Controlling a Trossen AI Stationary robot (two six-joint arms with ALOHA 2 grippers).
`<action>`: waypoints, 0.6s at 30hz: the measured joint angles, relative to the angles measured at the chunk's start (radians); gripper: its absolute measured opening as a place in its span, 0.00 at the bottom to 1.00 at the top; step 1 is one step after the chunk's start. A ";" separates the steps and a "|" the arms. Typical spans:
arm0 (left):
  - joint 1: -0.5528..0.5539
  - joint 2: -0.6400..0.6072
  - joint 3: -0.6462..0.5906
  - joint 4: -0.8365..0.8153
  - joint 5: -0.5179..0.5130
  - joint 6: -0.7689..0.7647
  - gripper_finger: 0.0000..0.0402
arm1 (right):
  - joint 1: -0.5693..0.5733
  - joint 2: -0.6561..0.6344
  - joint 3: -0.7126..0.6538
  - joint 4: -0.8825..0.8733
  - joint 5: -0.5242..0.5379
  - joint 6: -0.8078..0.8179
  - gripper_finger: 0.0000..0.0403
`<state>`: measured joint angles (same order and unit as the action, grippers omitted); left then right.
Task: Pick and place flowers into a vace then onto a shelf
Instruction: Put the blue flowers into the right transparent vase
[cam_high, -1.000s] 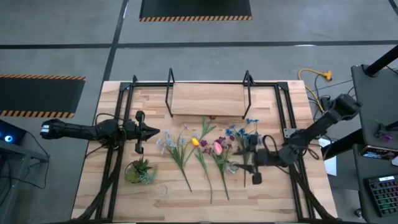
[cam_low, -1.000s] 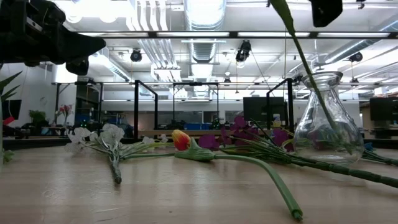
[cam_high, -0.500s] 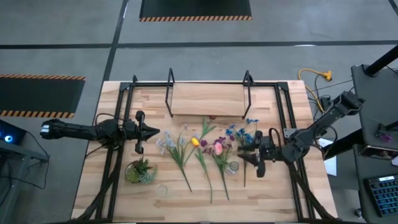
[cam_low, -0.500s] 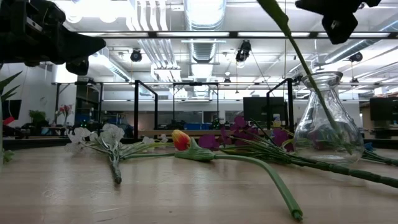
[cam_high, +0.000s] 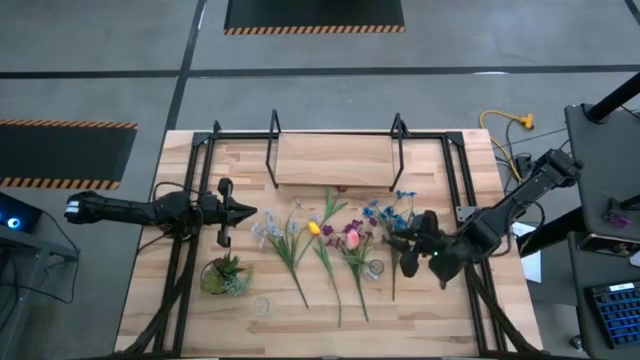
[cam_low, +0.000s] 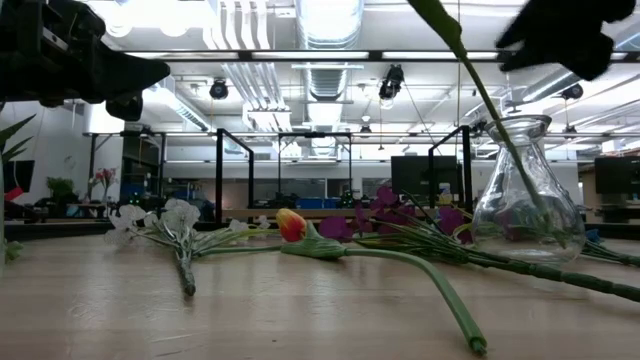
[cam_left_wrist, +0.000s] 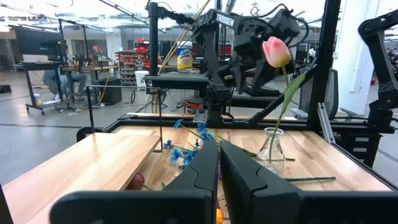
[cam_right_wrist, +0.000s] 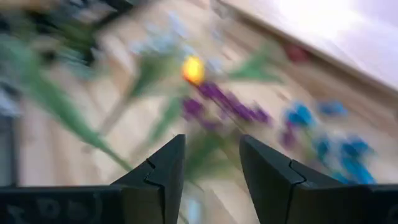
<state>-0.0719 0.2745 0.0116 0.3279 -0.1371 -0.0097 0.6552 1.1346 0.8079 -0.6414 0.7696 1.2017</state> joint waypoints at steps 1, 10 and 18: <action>0.000 0.000 0.000 0.000 0.000 0.000 0.00 | 0.000 0.022 0.025 -0.074 -0.024 0.066 0.36; 0.000 0.000 0.000 0.000 0.000 0.000 0.00 | 0.002 0.239 0.108 -0.275 -0.300 0.279 0.47; 0.000 0.000 0.000 -0.002 0.000 0.000 0.00 | 0.001 0.348 0.122 -0.348 -0.298 0.418 0.65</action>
<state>-0.0719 0.2745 0.0116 0.3256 -0.1372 -0.0097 0.6563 1.4824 0.9302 -0.9898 0.4713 1.6202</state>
